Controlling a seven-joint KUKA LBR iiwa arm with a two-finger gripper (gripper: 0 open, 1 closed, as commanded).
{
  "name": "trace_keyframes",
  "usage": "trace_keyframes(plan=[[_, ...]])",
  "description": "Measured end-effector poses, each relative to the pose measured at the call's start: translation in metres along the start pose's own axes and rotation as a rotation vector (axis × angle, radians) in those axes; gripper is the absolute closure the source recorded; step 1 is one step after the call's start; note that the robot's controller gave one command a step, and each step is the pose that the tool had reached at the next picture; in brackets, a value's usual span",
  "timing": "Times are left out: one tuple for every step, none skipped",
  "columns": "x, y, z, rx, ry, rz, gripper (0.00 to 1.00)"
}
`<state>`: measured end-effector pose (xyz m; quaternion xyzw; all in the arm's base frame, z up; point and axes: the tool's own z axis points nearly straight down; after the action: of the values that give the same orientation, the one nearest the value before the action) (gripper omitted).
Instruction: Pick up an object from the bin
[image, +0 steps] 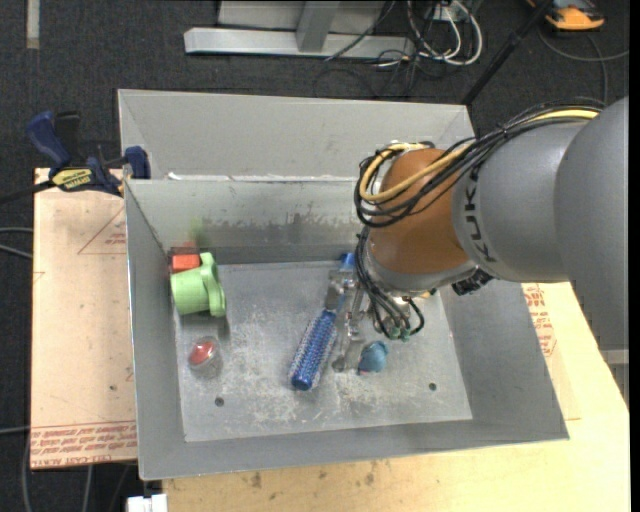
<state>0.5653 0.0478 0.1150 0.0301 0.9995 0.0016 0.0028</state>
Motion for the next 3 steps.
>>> trace_keyframes(plan=[[0.003,0.001,0.042,0.001,-0.007,-0.252,0.0],[0.003,0.0,0.042,0.002,-0.003,-0.252,1.0],[0.035,-0.006,-0.116,0.002,-0.005,-0.28,1.0]])
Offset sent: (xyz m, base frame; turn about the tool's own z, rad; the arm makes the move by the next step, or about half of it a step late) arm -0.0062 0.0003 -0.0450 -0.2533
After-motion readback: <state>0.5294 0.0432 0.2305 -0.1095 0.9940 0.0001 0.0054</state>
